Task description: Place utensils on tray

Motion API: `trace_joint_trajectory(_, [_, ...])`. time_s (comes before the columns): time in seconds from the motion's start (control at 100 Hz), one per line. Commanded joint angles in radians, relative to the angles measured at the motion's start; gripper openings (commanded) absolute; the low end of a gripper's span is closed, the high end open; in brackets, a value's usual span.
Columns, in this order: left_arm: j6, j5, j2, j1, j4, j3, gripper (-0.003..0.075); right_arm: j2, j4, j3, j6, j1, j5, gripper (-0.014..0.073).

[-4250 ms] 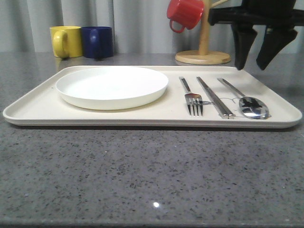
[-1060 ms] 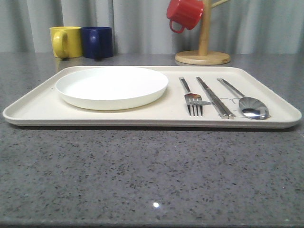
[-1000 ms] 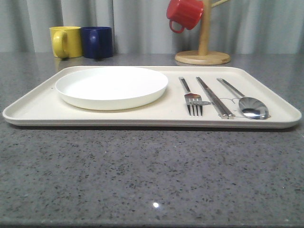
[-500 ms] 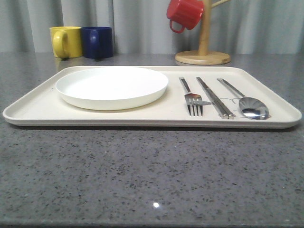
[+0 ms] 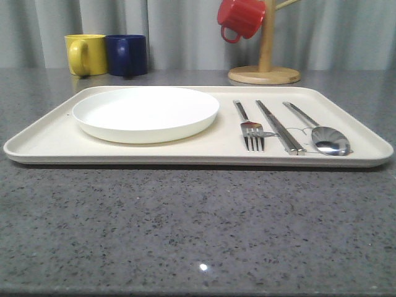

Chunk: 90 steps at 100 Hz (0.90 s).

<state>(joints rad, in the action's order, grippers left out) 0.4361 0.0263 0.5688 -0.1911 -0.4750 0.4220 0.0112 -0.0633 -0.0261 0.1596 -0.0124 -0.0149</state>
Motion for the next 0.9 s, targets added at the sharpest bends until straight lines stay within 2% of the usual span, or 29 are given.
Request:
trace_joint_trajectory(0.0, [-0.009, -0.077, 0.0, -0.007, 0.0, 0.028, -0.0018, 0.018, -0.011, 0.016, -0.008, -0.006, -0.087, -0.0069])
trace_joint_trajectory(0.19, [-0.009, -0.075, 0.0, -0.007, 0.009, 0.022, -0.0018, 0.018, -0.011, 0.016, -0.008, -0.006, -0.087, -0.0069])
trace_joint_trajectory(0.32, [-0.022, -0.073, -0.022, -0.007, 0.254, 0.022, -0.0018, 0.018, -0.011, 0.016, -0.008, -0.006, -0.087, -0.0069])
trace_joint_trajectory(0.63, [-0.397, -0.077, -0.183, -0.007, 0.593, -0.067, -0.0018, 0.018, -0.011, 0.016, -0.008, -0.006, -0.087, -0.0069])
trace_joint_trajectory(0.89, [-0.458, -0.077, -0.371, 0.076, 0.603, -0.244, -0.0018, 0.018, -0.011, 0.016, -0.008, -0.006, -0.087, -0.0069])
